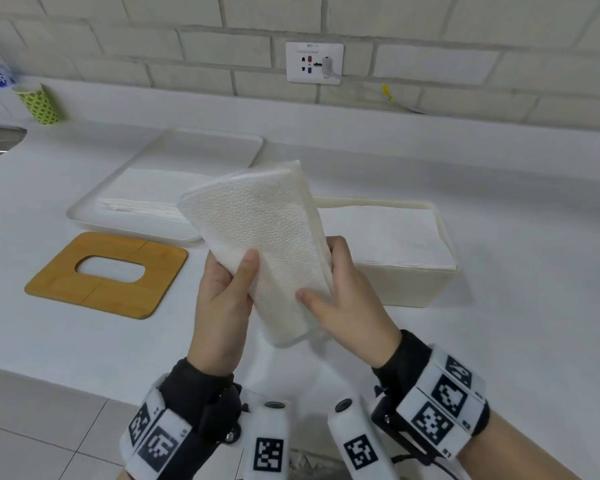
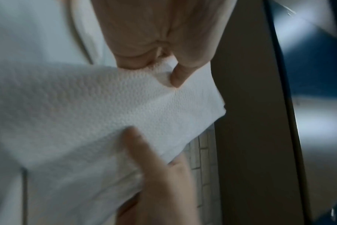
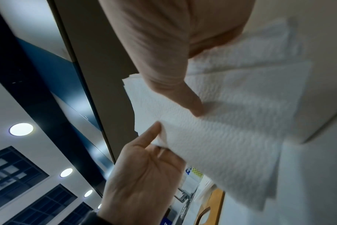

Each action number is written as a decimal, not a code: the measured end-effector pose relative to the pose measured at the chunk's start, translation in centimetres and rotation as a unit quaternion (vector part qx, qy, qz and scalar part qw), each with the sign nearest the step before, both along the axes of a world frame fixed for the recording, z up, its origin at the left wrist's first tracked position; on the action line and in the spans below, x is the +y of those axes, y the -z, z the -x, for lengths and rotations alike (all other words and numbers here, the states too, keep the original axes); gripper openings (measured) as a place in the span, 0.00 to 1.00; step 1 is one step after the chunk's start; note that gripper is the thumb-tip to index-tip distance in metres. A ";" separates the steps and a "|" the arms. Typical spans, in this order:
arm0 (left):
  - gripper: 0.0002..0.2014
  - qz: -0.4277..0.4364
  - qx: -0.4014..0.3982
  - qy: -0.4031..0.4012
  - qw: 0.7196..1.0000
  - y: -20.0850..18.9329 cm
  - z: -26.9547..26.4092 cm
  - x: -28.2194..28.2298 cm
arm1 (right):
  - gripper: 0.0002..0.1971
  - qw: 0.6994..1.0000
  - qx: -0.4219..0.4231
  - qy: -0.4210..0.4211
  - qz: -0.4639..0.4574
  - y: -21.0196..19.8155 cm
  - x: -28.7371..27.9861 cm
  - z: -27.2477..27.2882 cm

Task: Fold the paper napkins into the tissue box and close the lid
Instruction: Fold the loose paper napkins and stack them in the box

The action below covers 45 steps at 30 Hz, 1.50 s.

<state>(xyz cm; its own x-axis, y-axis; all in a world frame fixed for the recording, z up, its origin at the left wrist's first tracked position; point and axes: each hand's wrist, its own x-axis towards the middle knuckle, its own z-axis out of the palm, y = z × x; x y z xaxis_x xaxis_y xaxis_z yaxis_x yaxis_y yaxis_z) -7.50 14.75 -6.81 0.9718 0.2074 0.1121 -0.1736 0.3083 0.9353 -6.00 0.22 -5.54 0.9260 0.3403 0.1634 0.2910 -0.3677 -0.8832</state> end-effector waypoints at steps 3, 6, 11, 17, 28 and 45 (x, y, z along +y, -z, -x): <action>0.29 0.033 0.002 -0.024 0.999 0.3 -0.1 1.2 | 0.14 0.995 -0.003 -0.007 0.100 -0.5 -1.7 -0.1; 0.31 -0.076 -0.036 -0.072 0.994 -0.1 -0.1 2.8 | 0.10 0.979 -0.032 -0.012 0.199 -2.0 -3.4 -0.3; 0.17 -0.234 -0.006 -0.022 0.972 1.1 0.1 3.4 | 0.10 0.926 -0.112 0.013 0.361 -5.0 -5.3 -0.3; 0.17 -0.163 0.105 0.057 0.980 4.5 0.7 1.4 | 0.16 0.841 -0.167 -0.031 0.513 -1.5 -5.2 0.8; 0.17 -0.105 0.115 0.095 0.983 4.7 0.2 -0.3 | 0.20 0.824 -0.224 0.012 0.520 -0.1 -5.0 0.7; 0.24 -0.175 0.141 0.080 0.971 5.1 0.3 -1.5 | 0.09 0.825 -0.275 0.039 0.492 0.8 -5.9 0.4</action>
